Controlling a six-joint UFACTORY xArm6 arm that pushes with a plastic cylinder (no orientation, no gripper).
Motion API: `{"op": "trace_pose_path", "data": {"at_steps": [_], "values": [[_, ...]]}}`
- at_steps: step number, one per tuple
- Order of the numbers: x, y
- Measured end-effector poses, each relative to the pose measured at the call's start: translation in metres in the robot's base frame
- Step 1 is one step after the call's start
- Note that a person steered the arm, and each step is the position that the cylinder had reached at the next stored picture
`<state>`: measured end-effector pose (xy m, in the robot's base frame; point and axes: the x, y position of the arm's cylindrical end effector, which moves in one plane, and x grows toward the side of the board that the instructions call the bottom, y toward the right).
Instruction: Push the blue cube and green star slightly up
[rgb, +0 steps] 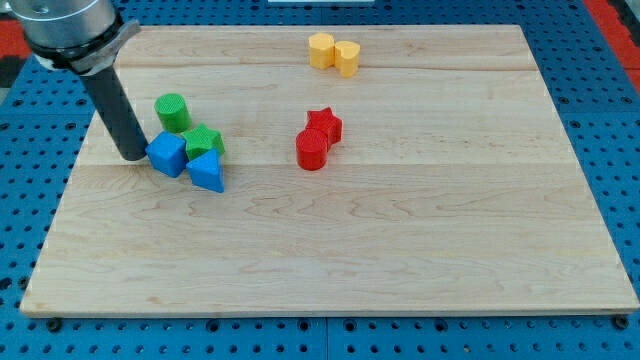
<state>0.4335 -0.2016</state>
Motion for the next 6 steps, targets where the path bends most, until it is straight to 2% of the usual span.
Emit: {"op": "trace_pose_path", "data": {"at_steps": [2, 3, 4, 5, 6], "values": [[0.068, 0.112], [0.071, 0.155], [0.095, 0.163], [0.081, 0.108], [0.035, 0.056]]}}
